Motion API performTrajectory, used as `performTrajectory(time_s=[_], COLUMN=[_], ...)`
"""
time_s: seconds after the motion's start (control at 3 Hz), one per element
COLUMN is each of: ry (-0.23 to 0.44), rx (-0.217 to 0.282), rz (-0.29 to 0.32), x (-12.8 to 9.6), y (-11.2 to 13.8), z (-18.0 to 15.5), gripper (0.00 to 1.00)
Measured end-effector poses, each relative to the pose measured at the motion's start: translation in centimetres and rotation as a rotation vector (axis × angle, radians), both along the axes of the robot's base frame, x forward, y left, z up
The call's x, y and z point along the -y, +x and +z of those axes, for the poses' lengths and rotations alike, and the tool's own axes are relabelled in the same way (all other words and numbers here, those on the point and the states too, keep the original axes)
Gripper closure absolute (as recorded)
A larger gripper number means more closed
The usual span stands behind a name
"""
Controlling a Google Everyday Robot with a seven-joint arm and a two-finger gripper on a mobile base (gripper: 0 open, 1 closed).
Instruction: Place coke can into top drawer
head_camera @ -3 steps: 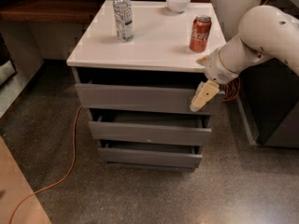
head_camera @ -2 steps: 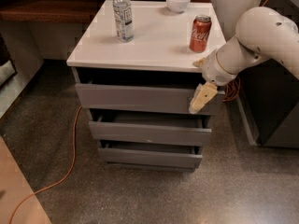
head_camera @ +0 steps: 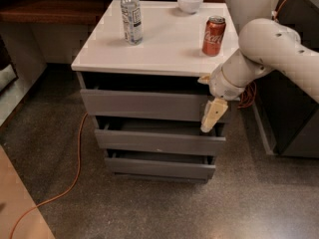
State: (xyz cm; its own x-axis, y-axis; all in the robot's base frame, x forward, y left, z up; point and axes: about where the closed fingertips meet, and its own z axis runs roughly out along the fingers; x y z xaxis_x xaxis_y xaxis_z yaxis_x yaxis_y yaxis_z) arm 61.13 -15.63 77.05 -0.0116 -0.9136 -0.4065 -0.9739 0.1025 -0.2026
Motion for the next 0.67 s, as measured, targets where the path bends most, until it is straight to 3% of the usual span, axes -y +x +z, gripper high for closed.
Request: performTrajectory(time_s=[0.67], ry=[-0.079], rx=[0.005], rz=[-0.005], x=[0.58], y=[0.75], z=[-2.88], gripper=[0.0])
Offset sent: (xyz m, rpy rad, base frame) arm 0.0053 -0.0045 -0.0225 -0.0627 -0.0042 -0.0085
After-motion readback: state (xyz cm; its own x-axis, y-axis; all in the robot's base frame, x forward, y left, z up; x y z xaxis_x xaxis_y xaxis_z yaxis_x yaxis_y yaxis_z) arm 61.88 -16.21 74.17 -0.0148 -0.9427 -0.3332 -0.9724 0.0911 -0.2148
